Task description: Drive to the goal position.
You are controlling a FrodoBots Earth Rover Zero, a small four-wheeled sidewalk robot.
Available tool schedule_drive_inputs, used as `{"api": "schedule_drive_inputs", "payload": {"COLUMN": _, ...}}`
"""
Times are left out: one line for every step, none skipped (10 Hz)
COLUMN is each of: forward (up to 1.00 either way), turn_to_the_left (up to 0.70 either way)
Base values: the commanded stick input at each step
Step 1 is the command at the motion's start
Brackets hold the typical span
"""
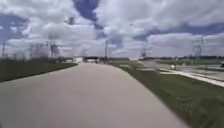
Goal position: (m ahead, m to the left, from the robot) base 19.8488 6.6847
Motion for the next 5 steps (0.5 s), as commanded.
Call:
{"api": "schedule_drive_inputs", "payload": {"forward": 1.00, "turn_to_the_left": 0.00}}
{"api": "schedule_drive_inputs", "payload": {"forward": 1.00, "turn_to_the_left": 0.00}}
{"api": "schedule_drive_inputs", "payload": {"forward": 1.00, "turn_to_the_left": 0.00}}
{"api": "schedule_drive_inputs", "payload": {"forward": 1.00, "turn_to_the_left": 0.00}}
{"api": "schedule_drive_inputs", "payload": {"forward": 1.00, "turn_to_the_left": 0.00}}
